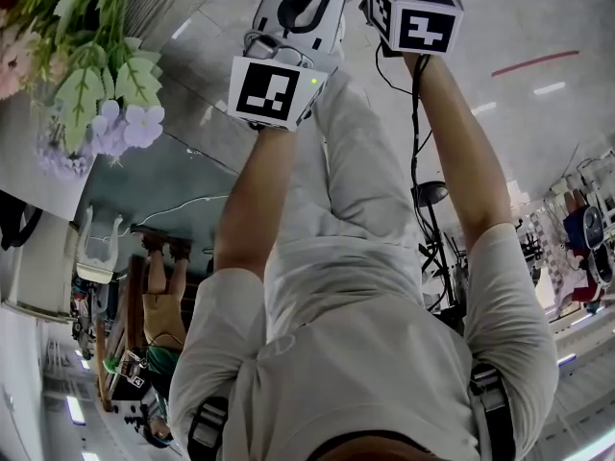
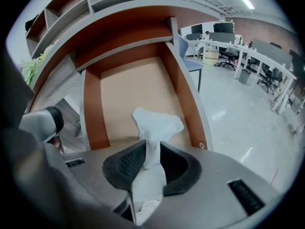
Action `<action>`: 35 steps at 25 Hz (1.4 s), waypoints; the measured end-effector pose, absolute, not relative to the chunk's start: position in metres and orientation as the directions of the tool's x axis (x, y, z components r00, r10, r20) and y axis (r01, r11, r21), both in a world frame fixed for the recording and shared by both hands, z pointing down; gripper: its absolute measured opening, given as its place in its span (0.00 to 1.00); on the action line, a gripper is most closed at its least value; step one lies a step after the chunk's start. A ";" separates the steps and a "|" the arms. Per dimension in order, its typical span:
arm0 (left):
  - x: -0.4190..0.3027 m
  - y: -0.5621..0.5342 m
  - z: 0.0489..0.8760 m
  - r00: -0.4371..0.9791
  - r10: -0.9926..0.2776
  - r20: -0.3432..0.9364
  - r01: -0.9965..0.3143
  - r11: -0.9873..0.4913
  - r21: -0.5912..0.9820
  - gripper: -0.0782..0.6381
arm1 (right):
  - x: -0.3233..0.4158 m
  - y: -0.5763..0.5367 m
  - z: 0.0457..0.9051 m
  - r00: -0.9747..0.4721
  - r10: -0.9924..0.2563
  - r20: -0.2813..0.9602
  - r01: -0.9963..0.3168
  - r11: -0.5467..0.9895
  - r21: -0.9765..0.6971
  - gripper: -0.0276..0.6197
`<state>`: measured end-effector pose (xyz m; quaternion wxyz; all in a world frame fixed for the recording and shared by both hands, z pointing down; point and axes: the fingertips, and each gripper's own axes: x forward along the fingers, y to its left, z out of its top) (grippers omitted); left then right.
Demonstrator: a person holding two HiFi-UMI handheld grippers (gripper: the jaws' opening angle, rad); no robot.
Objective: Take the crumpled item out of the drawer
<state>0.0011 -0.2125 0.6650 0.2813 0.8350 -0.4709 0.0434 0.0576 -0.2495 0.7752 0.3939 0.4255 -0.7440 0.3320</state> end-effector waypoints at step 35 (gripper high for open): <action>-0.009 -0.203 0.666 0.534 -0.774 0.341 -0.823 -0.383 0.418 0.11 | 0.059 -0.247 0.767 -0.291 -0.423 0.858 -0.904 0.415 -0.102 0.10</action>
